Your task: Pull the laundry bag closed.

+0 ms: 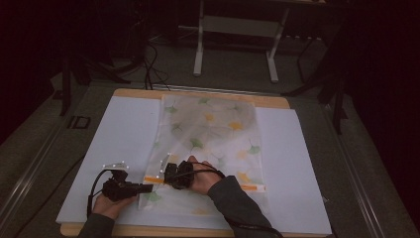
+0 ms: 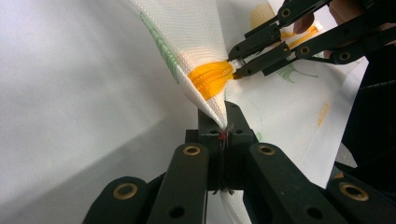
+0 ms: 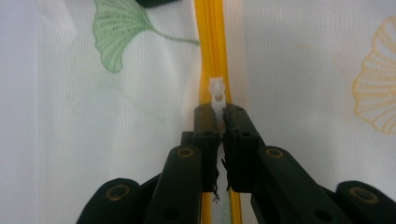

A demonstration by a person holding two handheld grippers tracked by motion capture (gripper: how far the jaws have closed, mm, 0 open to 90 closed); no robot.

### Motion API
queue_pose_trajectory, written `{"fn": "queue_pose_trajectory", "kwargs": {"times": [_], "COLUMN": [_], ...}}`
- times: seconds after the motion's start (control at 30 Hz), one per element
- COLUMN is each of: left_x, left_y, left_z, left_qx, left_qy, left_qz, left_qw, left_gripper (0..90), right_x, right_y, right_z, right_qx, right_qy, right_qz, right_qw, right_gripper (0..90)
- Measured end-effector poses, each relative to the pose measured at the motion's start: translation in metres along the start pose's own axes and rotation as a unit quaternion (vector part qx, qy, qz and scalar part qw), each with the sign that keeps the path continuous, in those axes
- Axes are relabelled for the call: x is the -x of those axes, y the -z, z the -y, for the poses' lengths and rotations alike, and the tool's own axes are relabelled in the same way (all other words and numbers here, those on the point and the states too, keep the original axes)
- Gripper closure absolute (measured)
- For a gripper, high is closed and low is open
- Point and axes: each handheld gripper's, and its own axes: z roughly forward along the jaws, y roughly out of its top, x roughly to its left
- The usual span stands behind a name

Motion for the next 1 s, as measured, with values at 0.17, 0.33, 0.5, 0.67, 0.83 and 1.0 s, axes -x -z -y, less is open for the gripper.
{"fn": "queue_pose_trajectory", "kwargs": {"times": [0.17, 0.33, 0.5, 0.67, 0.83, 1.0], "left_x": [0.000, 0.000, 0.000, 0.000, 0.000, 0.000], "left_y": [0.000, 0.000, 0.000, 0.000, 0.001, 0.000], "left_z": [0.000, 0.000, 0.000, 0.000, 0.000, 0.000], "left_qx": [0.001, 0.000, 0.000, 0.000, 0.001, 0.001], "left_qy": [0.000, 0.000, 0.000, -0.001, 0.002, 0.001], "left_qz": [0.000, 0.000, 0.000, 0.000, 0.000, 0.001], "left_qw": [1.0000, 1.0000, 1.0000, 1.0000, 1.0000, 1.0000], "left_gripper": [89.1, 89.1, 89.1, 89.0, 89.1, 89.1], "right_x": [0.000, -0.001, -0.001, -0.001, -0.001, -0.001], "right_y": [0.002, 0.004, 0.007, 0.009, 0.011, 0.013], "right_z": [0.005, 0.010, 0.016, 0.022, 0.026, 0.032], "right_qx": [-0.003, -0.003, -0.007, -0.002, -0.007, -0.008], "right_qy": [0.000, -0.004, -0.006, -0.010, -0.013, -0.015], "right_qz": [0.003, 0.001, 0.005, 0.003, 0.007, 0.009], "right_qw": [1.0000, 1.0000, 0.9999, 0.9999, 0.9999, 0.9998], "right_gripper": [84.6, 84.6, 84.6, 84.6, 84.6, 84.6]}}
